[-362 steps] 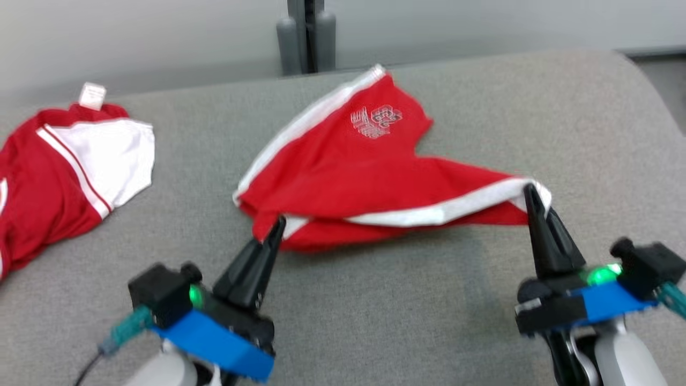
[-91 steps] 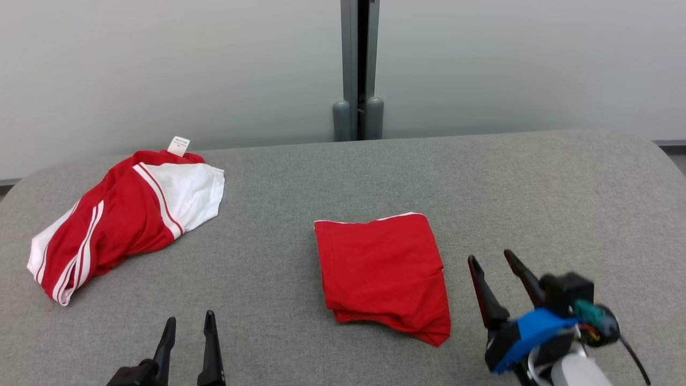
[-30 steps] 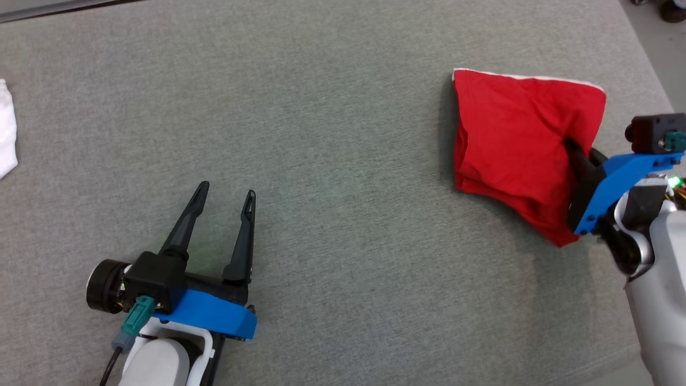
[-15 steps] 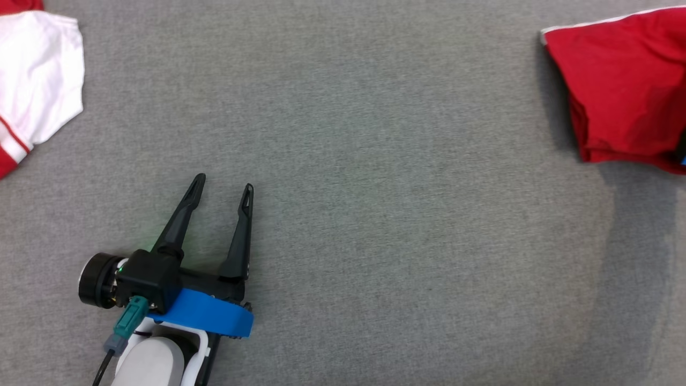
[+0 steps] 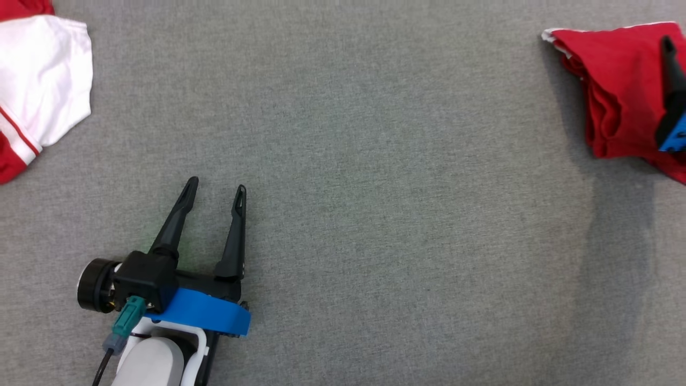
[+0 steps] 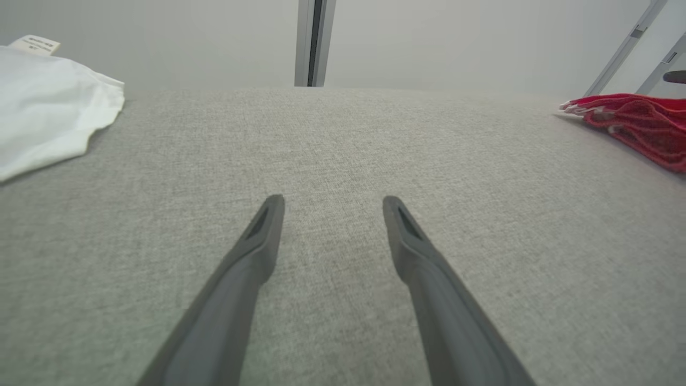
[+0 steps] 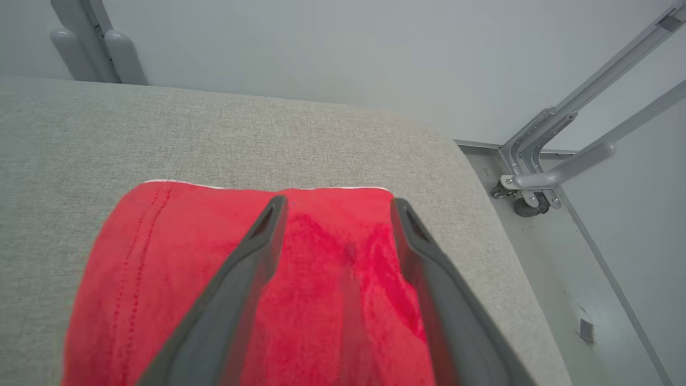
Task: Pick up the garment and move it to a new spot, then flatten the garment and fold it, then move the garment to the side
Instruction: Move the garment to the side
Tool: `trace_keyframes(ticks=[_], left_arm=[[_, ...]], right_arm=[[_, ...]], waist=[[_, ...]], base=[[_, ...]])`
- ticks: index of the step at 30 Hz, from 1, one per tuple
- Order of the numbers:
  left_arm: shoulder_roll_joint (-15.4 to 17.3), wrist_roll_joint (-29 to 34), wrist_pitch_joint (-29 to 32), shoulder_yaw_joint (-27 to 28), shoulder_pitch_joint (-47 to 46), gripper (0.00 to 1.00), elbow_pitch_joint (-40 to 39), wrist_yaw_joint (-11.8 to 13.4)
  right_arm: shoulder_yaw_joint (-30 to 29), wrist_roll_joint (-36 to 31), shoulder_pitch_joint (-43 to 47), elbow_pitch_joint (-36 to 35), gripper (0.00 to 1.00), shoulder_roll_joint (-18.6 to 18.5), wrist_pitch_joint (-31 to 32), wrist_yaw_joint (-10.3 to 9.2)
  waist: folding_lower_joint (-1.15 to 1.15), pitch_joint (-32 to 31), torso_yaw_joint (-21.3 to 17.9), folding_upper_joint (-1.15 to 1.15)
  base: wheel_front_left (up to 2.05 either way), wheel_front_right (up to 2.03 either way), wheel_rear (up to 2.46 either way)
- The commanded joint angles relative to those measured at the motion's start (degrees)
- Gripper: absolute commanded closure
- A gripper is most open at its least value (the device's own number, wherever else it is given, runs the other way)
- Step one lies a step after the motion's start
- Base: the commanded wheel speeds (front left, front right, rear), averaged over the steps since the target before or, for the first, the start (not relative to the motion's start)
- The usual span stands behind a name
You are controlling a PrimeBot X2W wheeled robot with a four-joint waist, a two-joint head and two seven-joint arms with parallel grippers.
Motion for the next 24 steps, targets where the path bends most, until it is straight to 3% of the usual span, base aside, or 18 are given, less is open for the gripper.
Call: trace_keyframes(ticks=[1, 14, 17, 24], left_arm=[[-0.1, -0.5, -0.8, 0.1, -0.7, 0.0, 1.0, 0.0], [-2.1, -4.3, -6.1, 3.1, 1.4, 0.0, 10.4, 1.5], [-2.8, -6.4, -8.0, 5.4, 4.6, 0.0, 14.3, 2.4], [-3.8, -7.4, -8.7, 6.8, 10.0, 0.0, 16.3, 2.9]], right_arm=[[1.0, 0.3, 0.7, 0.0, 0.0, 1.4, -1.6, -0.01], [7.5, 1.3, 10.9, -3.2, 0.0, 9.6, -14.6, -0.01], [7.6, -0.4, 20.0, -6.7, 0.0, 14.9, -18.6, -0.01], [6.6, -3.4, 32.1, -12.1, 0.0, 18.5, -21.7, -0.01]], waist=[[0.0, -1.5, -0.5, 0.0], [0.0, -13.1, 2.3, 0.0], [0.0, -19.4, 4.2, 0.0], [0.0, -25.5, 5.8, 0.0]], base=[[0.0, 0.0, 0.0], [0.0, 0.0, 0.0], [0.0, 0.0, 0.0], [0.0, 0.0, 0.0]])
